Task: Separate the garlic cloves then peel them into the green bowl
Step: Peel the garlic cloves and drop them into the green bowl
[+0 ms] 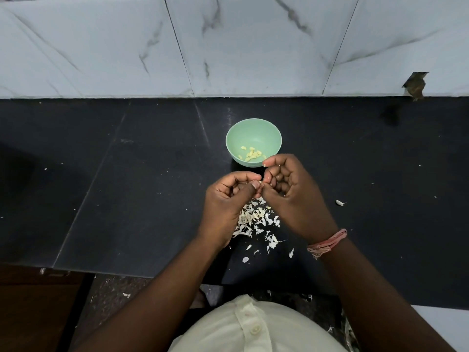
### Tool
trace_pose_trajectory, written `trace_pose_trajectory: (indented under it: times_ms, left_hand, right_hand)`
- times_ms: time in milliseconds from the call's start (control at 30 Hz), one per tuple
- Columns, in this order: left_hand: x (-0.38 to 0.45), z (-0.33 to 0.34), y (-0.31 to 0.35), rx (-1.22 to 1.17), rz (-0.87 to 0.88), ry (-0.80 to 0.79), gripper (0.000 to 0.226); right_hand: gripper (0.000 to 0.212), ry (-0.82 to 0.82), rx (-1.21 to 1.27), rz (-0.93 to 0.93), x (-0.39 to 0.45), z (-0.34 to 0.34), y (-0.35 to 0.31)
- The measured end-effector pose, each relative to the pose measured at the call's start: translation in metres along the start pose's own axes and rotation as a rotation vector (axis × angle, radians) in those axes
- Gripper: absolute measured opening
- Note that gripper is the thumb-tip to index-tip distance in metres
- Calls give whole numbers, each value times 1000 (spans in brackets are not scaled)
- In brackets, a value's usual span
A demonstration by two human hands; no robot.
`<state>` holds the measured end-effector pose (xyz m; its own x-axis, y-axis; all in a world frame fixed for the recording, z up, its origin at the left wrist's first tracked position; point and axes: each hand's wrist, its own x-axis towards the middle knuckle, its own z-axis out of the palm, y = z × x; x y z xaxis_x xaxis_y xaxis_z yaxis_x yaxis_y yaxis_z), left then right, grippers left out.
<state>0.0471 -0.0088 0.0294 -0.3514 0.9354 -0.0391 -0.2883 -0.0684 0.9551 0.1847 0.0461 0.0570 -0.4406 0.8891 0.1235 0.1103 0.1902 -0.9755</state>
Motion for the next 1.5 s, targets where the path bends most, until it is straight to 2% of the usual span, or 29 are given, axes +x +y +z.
trace_pose_trajectory:
  times_ms: [200, 400, 533, 733, 933, 1133, 1233, 1367, 1500]
  left_hand:
    - [4, -5, 5, 157, 24, -38, 13]
    - [5, -5, 3, 177, 44, -59, 13]
    - [4, 1, -4, 36, -9, -36, 16]
    - [2, 12, -9, -332, -252, -9, 20]
    - [6, 14, -8, -457, -327, 82, 13]
    - [6, 11, -4, -445, -329, 95, 14]
    - [6, 10, -4, -410, -310, 90, 14]
    - [7, 8, -4, -359, -262, 83, 16]
    - [8, 6, -5, -301, -224, 76, 28]
  right_hand:
    - [28, -27, -75, 7, 1, -4, 0]
    - [27, -36, -82, 30, 1, -4, 2]
    - [27, -19, -123, 15, 3, -1, 4]
    - [32, 51, -111, -30, -1, 7, 13]
    - [24, 205, 69, 45, -2, 14, 11]
    - [14, 311, -97, 90, 4, 5, 17]
    - [8, 299, -246, 21, 3, 3, 13]
    - [24, 294, -278, -18, 7, -1, 6]
    - [12, 239, -303, -60, 10, -5, 2]
